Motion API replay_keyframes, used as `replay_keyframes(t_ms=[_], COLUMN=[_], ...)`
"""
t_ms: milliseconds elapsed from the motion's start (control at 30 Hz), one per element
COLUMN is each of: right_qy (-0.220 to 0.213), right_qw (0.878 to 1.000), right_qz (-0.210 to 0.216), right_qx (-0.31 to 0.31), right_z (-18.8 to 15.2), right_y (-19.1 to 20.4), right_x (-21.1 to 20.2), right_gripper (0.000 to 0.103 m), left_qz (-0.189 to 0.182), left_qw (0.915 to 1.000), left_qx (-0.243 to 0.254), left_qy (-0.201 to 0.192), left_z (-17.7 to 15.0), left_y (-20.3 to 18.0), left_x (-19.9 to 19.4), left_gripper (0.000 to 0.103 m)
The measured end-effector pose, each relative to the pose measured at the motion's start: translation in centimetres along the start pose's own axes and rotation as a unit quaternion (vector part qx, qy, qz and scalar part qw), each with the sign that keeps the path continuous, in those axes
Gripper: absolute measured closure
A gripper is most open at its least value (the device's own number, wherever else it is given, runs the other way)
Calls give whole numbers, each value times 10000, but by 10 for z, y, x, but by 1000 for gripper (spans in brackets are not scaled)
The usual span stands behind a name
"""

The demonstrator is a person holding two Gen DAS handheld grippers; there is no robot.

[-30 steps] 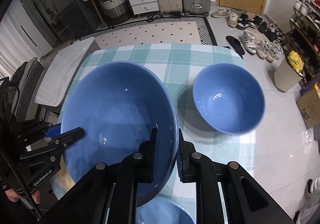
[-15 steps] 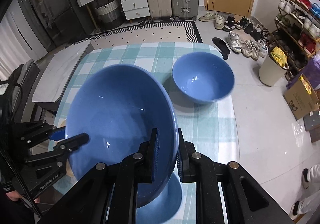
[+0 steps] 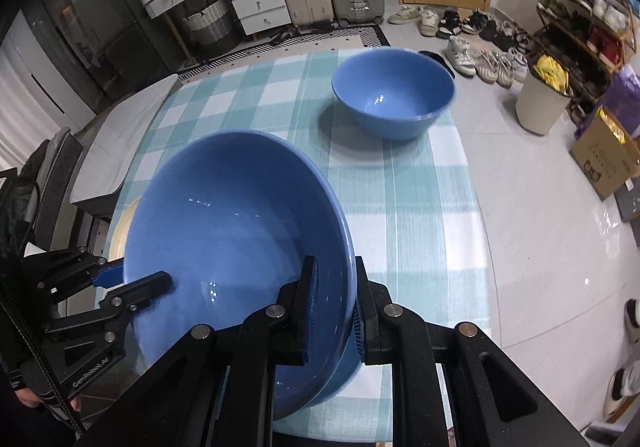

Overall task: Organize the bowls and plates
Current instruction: 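Lift and carry the blue bowl with both grippers toward the set-down bowl, then lower the blue bowl into the set-down blue bowl with both grippers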

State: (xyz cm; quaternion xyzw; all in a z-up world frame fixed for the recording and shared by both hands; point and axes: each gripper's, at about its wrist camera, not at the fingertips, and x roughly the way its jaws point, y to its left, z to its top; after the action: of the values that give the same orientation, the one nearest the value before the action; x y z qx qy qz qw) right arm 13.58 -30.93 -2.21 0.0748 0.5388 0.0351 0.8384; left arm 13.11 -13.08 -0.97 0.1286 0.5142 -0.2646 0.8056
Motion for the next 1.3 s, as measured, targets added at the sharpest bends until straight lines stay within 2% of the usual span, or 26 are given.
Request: replay_keyframes(t_ms=[367,633,833,1300], right_qy=[164,307,264,83], right_qw=[9999,9993,9991,9992], right_qz=[23,-128,-205,-212], right_qx=[-8,-188,-267,-319], right_z=[-30,-41,-45,-43], right_y=[-6,-1,0,1], right_x=[29,50,55,49], right_gripper=[86,85,85,84], left_qz=[346,564,391,237], left_qw=[9990,9975,9989,9992], left_qx=[216,352,140,2], left_qy=[160,257,237,325], left_z=[-26,-35,-39,-38], left_y=[-14,-16,-9,-5], left_x=[30,44,52,65], left_gripper=[86,85,85,83])
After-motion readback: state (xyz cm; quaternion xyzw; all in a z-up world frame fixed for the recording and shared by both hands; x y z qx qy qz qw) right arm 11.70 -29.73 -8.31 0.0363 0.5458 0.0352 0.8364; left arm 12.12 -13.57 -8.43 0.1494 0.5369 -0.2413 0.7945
